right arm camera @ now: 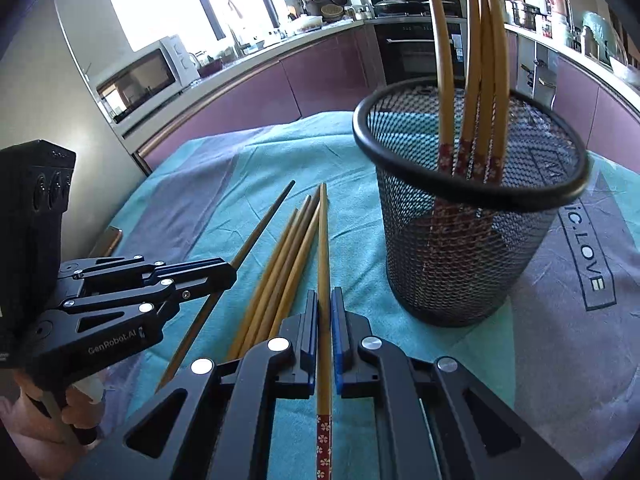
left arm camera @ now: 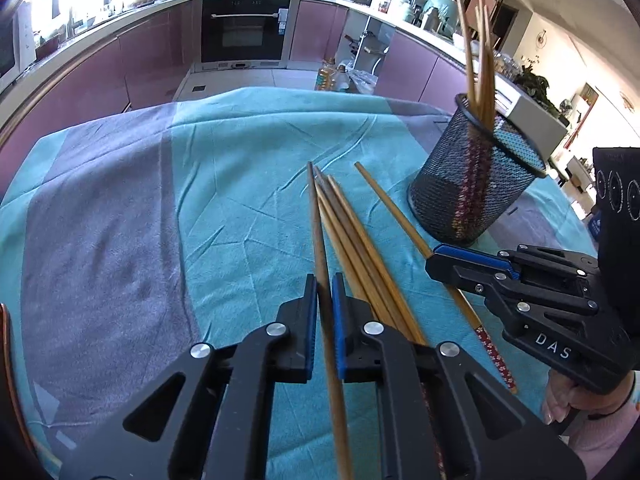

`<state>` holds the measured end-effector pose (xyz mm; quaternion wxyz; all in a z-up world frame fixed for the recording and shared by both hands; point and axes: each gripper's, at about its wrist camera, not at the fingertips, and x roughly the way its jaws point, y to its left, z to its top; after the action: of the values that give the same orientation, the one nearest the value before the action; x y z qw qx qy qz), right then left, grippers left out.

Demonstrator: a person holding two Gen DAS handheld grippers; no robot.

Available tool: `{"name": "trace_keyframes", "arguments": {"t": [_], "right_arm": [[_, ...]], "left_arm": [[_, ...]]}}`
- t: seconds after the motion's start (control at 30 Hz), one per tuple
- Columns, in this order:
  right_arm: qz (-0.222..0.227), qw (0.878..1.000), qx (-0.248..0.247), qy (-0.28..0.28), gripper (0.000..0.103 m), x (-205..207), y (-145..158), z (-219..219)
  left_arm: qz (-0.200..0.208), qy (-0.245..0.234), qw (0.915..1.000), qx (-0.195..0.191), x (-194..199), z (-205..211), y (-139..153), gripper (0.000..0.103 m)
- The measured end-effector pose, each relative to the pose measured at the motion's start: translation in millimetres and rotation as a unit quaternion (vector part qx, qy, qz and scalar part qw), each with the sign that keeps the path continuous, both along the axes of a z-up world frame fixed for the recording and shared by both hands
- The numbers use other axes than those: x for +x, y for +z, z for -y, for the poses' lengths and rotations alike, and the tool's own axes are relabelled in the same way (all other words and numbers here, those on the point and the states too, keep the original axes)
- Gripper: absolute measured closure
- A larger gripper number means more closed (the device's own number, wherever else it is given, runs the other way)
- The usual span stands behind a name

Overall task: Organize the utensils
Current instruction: 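Lift both held chopsticks upright and carry them over the mesh holder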

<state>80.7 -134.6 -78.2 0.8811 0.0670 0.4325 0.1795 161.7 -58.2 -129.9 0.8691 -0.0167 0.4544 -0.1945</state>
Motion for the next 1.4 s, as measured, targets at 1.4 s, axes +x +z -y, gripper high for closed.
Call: {"name": "trace_keyframes", "arguments": {"t": [1.4], "right_arm": [[0.225, 0.972, 0.063, -0.03, 0.097, -35, 163, 97]], "left_arm": [[0.196, -0.084, 0.9651, -0.153, -25, 22, 208, 0.096]]}}
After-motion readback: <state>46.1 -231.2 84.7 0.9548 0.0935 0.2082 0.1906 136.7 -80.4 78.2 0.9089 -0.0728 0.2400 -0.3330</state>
